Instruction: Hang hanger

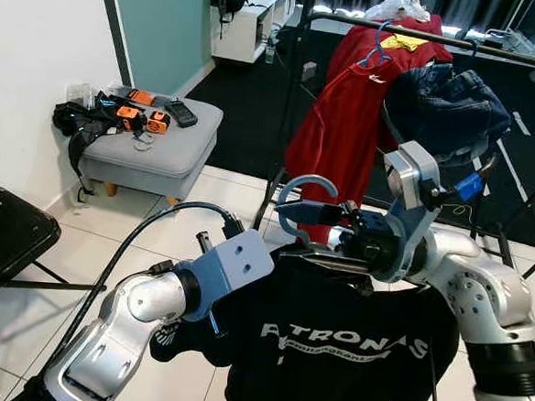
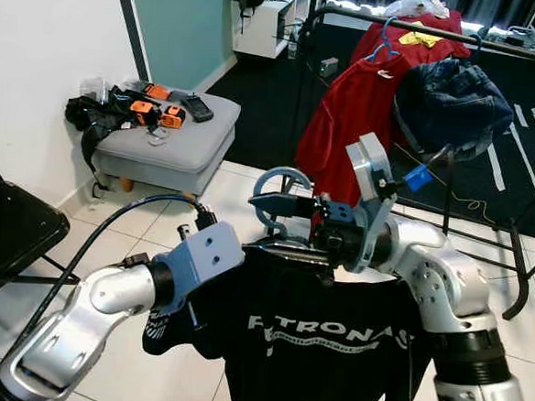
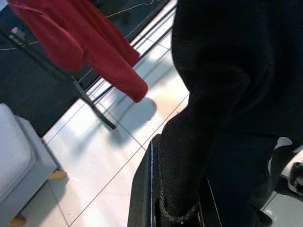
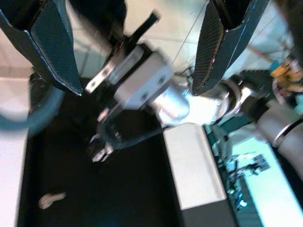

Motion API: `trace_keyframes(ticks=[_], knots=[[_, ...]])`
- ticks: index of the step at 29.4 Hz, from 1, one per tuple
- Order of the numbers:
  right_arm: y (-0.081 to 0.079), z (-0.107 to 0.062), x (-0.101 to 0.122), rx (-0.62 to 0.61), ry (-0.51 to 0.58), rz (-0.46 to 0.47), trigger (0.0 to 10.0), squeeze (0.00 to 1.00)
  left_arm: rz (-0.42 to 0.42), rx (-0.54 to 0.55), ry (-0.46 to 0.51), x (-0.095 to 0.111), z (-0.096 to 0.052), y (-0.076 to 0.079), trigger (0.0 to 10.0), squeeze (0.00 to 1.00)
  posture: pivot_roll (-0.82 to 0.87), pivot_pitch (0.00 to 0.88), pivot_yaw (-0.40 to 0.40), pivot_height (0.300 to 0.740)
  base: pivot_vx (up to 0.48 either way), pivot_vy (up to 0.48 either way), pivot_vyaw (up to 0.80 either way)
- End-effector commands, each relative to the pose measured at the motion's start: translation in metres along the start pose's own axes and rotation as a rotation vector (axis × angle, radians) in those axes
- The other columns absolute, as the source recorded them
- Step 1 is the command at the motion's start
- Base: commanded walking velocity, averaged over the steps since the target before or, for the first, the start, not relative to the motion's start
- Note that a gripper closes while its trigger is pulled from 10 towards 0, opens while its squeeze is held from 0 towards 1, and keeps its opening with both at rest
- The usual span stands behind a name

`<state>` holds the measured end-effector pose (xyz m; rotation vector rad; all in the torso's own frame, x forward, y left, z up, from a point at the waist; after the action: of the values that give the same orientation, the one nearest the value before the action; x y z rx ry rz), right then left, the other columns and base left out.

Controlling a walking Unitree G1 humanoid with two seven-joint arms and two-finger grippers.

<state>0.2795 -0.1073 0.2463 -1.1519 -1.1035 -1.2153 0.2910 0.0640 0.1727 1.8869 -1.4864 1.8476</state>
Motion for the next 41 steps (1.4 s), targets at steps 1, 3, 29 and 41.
trace_keyframes(ticks=[1,3,29,41], knots=[[-0.004,0.000,-0.003,0.016,-0.028,0.006,10.0,0.00,0.023,0.007,0.034,0.009,-0.001,-0.002,10.0,0.00,-0.02,0.085,-0.043,0.740,0.000,0.000,0.00],[-0.005,-0.003,-0.003,0.011,-0.031,0.010,10.0,0.00,0.023,0.010,0.031,0.008,-0.001,-0.003,10.0,0.00,-0.03,0.084,-0.041,0.740,0.000,0.000,0.00],[0.005,-0.002,0.009,-0.036,0.024,-0.035,10.0,0.00,0.024,-0.029,0.051,0.015,0.006,0.012,10.0,0.00,-0.02,0.076,-0.045,0.740,0.000,0.000,0.00],[0.012,0.007,0.013,-0.036,0.028,-0.059,8.9,0.00,0.023,-0.048,0.065,0.020,0.010,0.018,10.0,0.00,-0.02,0.077,-0.050,0.740,0.000,0.000,0.00]])
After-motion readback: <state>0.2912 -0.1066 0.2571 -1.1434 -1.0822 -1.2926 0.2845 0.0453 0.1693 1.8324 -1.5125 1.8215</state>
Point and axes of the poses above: a point about 5 cm out from each wrist's last joint towards the gripper, its own z axis pointing out of the wrist towards the gripper, its own x axis along the axis of the wrist's last joint, y = z × x, the point moved 4 cm from there along z, pointing out of the wrist towards the gripper, and after that the axes turned 1 degree about -z, right-handed, at the moved point
